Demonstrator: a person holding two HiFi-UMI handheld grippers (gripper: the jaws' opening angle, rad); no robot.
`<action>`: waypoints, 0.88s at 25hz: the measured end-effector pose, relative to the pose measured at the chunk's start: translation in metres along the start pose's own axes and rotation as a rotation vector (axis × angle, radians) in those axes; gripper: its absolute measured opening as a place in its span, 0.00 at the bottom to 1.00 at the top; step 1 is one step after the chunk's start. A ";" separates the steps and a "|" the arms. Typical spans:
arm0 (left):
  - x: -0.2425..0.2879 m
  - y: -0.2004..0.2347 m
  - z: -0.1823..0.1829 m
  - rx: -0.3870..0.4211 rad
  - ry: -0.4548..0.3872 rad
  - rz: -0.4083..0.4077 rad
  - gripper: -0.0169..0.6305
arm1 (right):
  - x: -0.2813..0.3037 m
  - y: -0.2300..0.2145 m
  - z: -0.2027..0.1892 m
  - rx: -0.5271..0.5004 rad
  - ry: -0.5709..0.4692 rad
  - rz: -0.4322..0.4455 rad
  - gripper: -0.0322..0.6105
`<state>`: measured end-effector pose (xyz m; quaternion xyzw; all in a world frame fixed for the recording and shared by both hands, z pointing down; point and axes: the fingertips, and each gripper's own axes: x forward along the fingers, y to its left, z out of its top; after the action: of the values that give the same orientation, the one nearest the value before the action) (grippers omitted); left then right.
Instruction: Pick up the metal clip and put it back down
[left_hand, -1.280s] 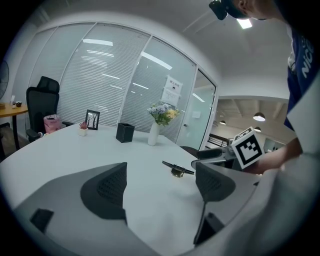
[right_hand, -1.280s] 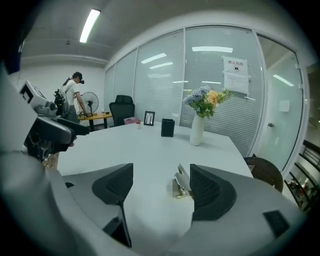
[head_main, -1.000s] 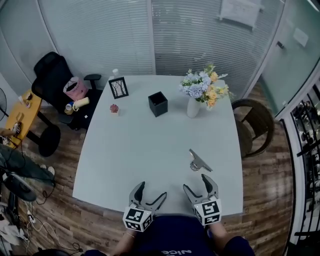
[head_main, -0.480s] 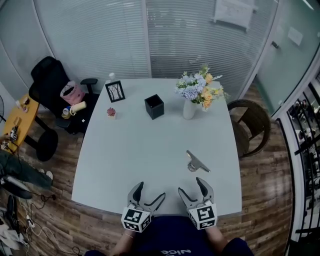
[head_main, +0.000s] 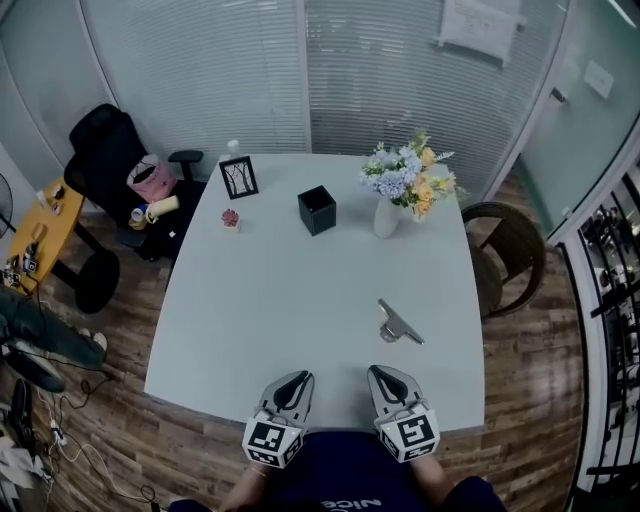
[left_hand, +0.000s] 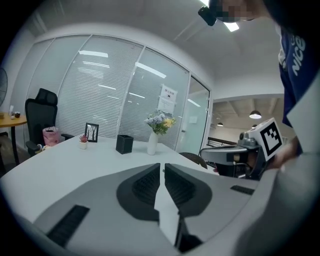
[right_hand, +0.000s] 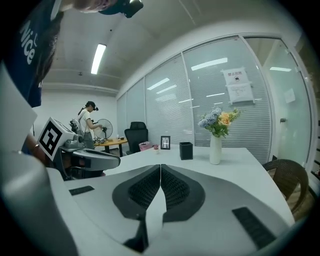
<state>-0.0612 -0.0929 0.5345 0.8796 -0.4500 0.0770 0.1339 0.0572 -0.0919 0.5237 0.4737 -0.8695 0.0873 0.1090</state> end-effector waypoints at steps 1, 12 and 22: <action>-0.001 0.000 0.001 0.002 -0.003 0.001 0.06 | 0.001 0.002 0.001 -0.001 -0.002 0.011 0.07; -0.007 -0.011 0.001 0.000 -0.013 -0.066 0.03 | 0.005 0.016 0.005 -0.046 0.002 0.053 0.06; -0.004 -0.011 -0.001 -0.020 -0.008 -0.061 0.03 | 0.004 0.011 -0.003 -0.080 0.039 0.030 0.06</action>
<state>-0.0546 -0.0830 0.5327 0.8919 -0.4240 0.0651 0.1431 0.0462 -0.0889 0.5274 0.4539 -0.8771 0.0635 0.1433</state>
